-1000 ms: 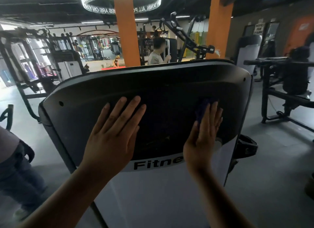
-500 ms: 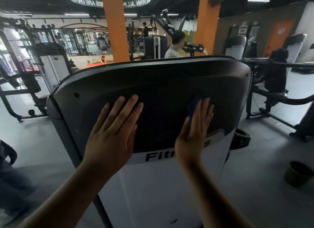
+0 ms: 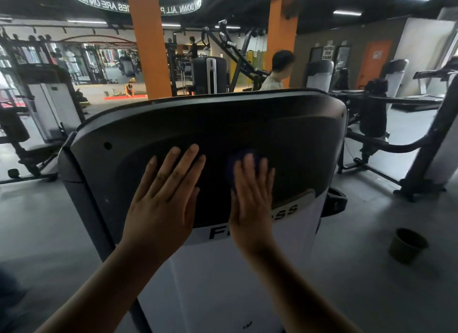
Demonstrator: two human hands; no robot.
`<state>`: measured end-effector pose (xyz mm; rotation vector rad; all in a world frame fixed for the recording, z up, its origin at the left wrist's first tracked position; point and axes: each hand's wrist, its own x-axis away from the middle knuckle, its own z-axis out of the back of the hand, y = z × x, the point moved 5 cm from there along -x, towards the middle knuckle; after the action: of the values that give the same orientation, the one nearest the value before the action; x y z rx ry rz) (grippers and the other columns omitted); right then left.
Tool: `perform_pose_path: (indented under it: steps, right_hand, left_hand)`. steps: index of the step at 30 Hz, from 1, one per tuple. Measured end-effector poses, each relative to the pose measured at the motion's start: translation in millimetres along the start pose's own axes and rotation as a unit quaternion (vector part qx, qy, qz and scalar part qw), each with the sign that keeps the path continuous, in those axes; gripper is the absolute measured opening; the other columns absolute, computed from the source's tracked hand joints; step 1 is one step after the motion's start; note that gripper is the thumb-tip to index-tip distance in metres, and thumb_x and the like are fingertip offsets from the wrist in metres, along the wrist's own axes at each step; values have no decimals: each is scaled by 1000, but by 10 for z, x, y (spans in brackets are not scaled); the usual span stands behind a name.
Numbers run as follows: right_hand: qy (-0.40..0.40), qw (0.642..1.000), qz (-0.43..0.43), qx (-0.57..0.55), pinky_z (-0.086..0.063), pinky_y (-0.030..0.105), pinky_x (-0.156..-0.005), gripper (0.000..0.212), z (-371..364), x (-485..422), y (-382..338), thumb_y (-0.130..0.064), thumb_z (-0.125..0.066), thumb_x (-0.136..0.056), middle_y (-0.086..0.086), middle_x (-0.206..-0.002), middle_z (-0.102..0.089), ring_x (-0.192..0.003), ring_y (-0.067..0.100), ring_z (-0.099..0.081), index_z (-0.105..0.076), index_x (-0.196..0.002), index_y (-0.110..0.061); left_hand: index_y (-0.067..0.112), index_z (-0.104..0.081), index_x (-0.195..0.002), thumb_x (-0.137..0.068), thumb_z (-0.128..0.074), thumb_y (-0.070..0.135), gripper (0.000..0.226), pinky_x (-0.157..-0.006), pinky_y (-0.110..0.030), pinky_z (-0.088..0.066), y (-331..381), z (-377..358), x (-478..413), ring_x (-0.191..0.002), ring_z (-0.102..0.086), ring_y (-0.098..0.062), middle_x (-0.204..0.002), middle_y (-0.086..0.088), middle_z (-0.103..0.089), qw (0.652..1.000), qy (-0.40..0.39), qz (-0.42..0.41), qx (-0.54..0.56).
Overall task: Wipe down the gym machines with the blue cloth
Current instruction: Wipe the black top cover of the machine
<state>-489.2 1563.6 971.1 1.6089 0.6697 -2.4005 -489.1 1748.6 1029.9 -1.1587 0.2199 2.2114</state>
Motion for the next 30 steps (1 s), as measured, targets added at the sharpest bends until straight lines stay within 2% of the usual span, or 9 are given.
perform_pose_path:
  steps: [3, 8, 10, 16, 18, 21, 23, 26, 30]
  right_hand:
    - [-65, 987, 143, 38, -15, 59, -134, 72, -86, 39, -161, -1, -56, -106, -6, -179, -20, -167, 30, -18, -31, -169, -25]
    - [44, 994, -104, 11, -9, 63, -134, 64, 85, -37, 220, -5, -47, -113, 0, -182, -12, -168, 32, -6, -23, -171, -21]
    - [53, 991, -121, 7, -6, 61, -135, 63, 8, -21, 61, -10, -43, -114, 0, -182, -6, -168, 34, -3, -19, -172, -21]
    - [-68, 985, 141, 77, -13, 57, -135, 69, -175, 57, -367, -9, -51, -107, -10, -179, -17, -167, 26, -15, -28, -169, -30]
    - [-37, 993, 80, 83, -15, 62, -134, 69, -47, 6, -145, -8, -51, -107, -7, -179, -19, -167, 28, -16, -28, -169, -28]
    - [29, 992, -112, 51, -11, 63, -134, 64, 114, 6, 207, -12, -44, -113, -1, -182, -11, -169, 29, -6, -21, -172, -25]
    - [44, 986, -154, 44, -7, 62, -135, 63, 67, 42, 142, -15, -42, -115, -1, -183, -5, -169, 29, -1, -18, -172, -23]
    - [-22, 997, -39, 56, -7, 63, -134, 73, -209, 150, -290, -6, -51, -108, -8, -182, -1, -168, 32, -3, -20, -171, -28]
    - [-113, 976, 155, 102, -6, 58, -135, 83, -309, 226, -521, -1, -59, -99, -13, -179, -17, -168, 26, -11, -28, -169, -33]
  left_hand:
    - [16, -32, -171, -110, -52, 27, 65, -137, -54, -15, -40, 7, 16, -169, -13, -23, -182, -2, -20, 1000, 0, -11, 1]
    - [13, -38, -169, -112, -51, 27, 60, -134, -59, -22, -188, 114, 55, -168, -21, -27, -180, -3, -26, 999, 30, 7, 13]
    - [13, -38, -169, -112, -52, 26, 60, -134, -59, -23, -222, 127, 78, -168, -22, -27, -180, -4, -26, 999, 34, 6, 16]
    - [13, -36, -170, -112, -49, 24, 60, -134, -59, -23, -325, 167, 92, -168, -22, -27, -180, -3, -25, 999, 32, -6, 27]
    - [14, -36, -170, -112, -48, 25, 60, -134, -58, -23, -391, 197, 105, -168, -21, -27, -180, -3, -25, 999, 30, -5, 28]
    - [15, -34, -171, -113, -46, 26, 60, -135, -57, -21, -451, 215, 142, -169, -19, -26, -181, -2, -23, 999, 25, -5, 31]
    - [15, -34, -171, -113, -45, 26, 60, -135, -56, -21, -465, 214, 155, -169, -18, -26, -181, -2, -23, 999, 25, -5, 32]
    - [15, -36, -170, -113, -46, 24, 59, -135, -56, -21, -486, 208, 146, -168, -19, -26, -181, -2, -24, 999, 28, -7, 34]
    - [14, -36, -170, -111, -48, 18, 61, -135, -55, -23, -547, 230, 156, -168, -21, -26, -181, -3, -25, 999, 24, -28, 33]
